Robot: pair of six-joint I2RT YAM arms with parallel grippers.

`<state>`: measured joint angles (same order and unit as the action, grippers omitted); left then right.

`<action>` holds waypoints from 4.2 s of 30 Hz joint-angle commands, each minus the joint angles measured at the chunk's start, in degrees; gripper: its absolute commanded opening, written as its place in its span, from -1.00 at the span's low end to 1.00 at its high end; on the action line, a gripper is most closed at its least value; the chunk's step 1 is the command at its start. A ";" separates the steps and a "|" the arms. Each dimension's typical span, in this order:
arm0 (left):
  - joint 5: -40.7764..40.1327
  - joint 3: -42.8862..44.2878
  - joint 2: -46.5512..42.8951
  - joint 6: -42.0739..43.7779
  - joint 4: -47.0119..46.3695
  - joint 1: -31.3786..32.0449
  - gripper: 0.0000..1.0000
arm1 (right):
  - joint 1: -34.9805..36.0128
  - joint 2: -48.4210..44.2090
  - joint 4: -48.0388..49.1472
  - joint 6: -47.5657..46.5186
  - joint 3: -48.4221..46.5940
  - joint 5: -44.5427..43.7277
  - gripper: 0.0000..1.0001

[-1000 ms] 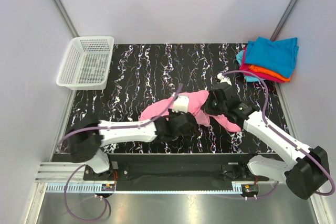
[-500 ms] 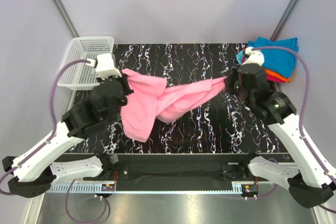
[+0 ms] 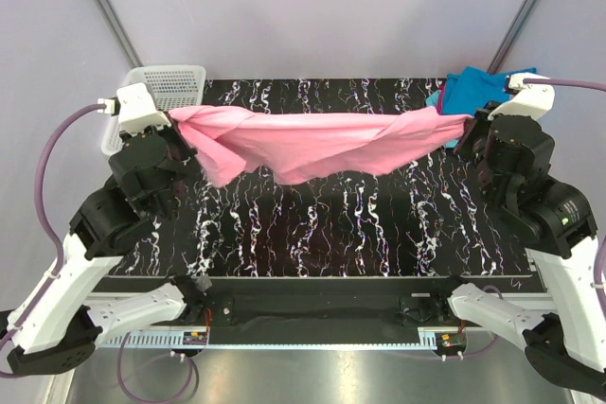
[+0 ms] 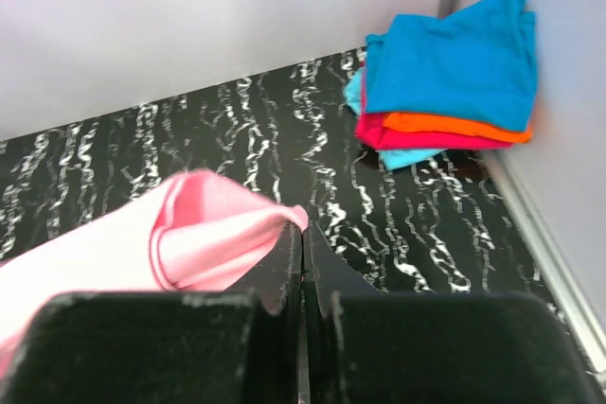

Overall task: Fold and stack the t-shirts
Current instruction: Flatten the tshirt out

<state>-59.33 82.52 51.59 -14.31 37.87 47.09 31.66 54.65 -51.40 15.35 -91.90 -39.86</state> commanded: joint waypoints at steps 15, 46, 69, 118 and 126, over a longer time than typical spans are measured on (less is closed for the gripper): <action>12.13 0.27 4.65 -4.76 5.18 -3.49 -0.89 | -0.37 -2.19 -1.16 -3.58 0.66 -9.37 -1.00; 65.04 29.57 40.81 -13.73 0.81 -36.81 -0.99 | -27.62 16.64 17.65 -2.79 -4.45 42.22 -1.00; 57.05 -16.07 16.78 -14.61 -0.87 -31.36 0.72 | -27.53 6.33 12.98 3.72 22.28 51.35 0.99; 59.51 -21.44 12.74 -15.66 -0.78 -27.75 0.75 | -11.44 70.95 14.05 -4.11 -12.34 57.44 -1.00; 59.86 -21.96 12.13 -15.84 -0.78 -27.75 0.75 | -11.79 63.40 13.43 -5.16 -8.48 41.56 -1.00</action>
<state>-0.60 61.23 65.58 -31.00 37.82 19.14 20.14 125.89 -37.80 11.14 -101.14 11.75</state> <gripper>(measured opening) 0.868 0.012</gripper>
